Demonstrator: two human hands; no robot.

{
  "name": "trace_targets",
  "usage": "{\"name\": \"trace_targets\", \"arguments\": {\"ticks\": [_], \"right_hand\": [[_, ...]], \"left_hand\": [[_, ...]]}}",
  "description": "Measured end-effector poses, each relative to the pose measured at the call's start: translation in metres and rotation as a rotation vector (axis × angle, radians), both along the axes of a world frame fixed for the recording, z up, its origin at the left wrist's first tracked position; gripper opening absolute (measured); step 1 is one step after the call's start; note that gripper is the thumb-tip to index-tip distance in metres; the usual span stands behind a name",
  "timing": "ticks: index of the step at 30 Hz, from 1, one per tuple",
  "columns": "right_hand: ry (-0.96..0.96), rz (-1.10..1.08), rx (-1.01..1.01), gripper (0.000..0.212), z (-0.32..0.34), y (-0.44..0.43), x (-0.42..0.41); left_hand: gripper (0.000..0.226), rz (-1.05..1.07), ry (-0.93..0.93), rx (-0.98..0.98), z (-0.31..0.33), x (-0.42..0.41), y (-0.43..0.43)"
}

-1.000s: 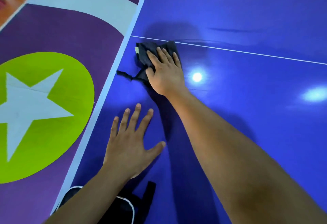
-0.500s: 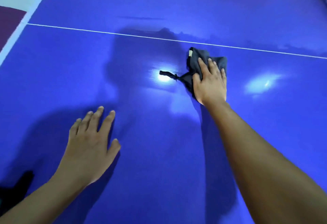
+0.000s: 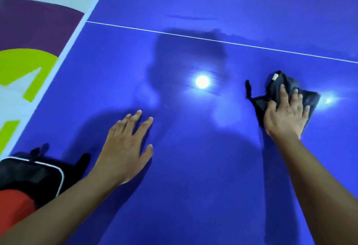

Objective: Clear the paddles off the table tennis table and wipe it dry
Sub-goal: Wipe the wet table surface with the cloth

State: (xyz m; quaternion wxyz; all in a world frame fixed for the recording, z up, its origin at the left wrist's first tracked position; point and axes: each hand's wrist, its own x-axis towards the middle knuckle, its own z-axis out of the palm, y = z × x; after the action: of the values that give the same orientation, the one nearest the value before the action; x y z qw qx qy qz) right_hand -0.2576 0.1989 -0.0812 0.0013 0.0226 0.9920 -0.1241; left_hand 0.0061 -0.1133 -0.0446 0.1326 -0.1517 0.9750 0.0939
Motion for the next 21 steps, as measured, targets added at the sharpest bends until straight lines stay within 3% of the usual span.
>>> {"name": "trace_targets", "arguments": {"ticks": [3,8,14,21], "right_hand": [[0.014,0.087,0.001,0.063,-0.003,-0.058,0.025],[0.017,0.267,0.022,0.064,-0.007,-0.196,0.067],[0.062,0.591,0.013,0.069,-0.006,-0.371,0.152],[-0.003,1.067,-0.028,0.063,-0.01,-0.486,0.258]], "left_hand": [[0.067,0.097,-0.029,-0.074,0.014,0.032,-0.036],[0.085,0.206,-0.084,-0.086,0.036,0.083,-0.114],[0.063,0.225,-0.036,-0.039,0.048,0.154,-0.149],[0.065,0.203,-0.077,0.057,0.036,0.193,-0.146]]}}
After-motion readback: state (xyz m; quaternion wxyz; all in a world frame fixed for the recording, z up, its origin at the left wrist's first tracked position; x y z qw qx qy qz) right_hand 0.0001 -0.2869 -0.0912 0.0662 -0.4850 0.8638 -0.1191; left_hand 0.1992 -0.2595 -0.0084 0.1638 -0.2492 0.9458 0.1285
